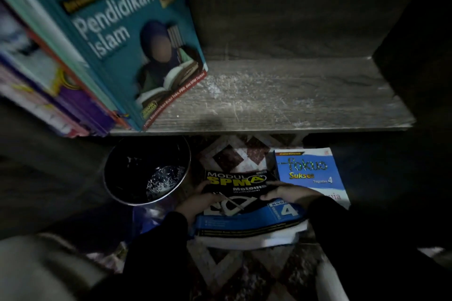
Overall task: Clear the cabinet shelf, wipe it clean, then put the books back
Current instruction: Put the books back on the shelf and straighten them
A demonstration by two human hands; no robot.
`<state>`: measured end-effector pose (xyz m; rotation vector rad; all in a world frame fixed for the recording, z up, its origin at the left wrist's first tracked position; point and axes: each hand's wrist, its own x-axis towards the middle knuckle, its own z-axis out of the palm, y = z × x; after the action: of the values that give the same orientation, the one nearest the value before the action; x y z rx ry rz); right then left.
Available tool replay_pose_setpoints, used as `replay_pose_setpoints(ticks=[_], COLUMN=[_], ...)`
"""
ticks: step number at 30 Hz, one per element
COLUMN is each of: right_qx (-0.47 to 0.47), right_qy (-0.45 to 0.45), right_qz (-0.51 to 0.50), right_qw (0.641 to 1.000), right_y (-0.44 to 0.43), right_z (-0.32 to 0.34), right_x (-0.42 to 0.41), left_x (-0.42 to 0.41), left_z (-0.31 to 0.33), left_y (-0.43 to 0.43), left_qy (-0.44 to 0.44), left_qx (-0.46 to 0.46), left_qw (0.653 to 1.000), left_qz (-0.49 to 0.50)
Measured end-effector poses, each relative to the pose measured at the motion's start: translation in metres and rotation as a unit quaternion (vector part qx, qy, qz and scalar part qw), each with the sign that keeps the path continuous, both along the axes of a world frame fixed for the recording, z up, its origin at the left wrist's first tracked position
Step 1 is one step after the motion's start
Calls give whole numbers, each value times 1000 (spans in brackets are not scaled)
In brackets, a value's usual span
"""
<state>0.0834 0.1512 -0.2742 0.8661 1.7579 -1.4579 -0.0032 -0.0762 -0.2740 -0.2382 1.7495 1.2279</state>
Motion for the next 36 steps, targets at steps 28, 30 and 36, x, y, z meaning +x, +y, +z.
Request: replay_pose_setpoints(ticks=[28,30,36], right_qx=[74,75,40], right_qy=[503,533,572], right_qz=[8,3,-11], right_qw=[861,843,819], right_y=[-27,-25,-20], right_z=[270,270,263], right_x=[11,-22,-101], left_x=[36,15,-46], left_z=[253,251,234], left_y=[-22,-15,-1], left_qy=[555,589,667], left_qx=[187,176,134], left_qw=[801,776,707], left_qz=[122,142,195])
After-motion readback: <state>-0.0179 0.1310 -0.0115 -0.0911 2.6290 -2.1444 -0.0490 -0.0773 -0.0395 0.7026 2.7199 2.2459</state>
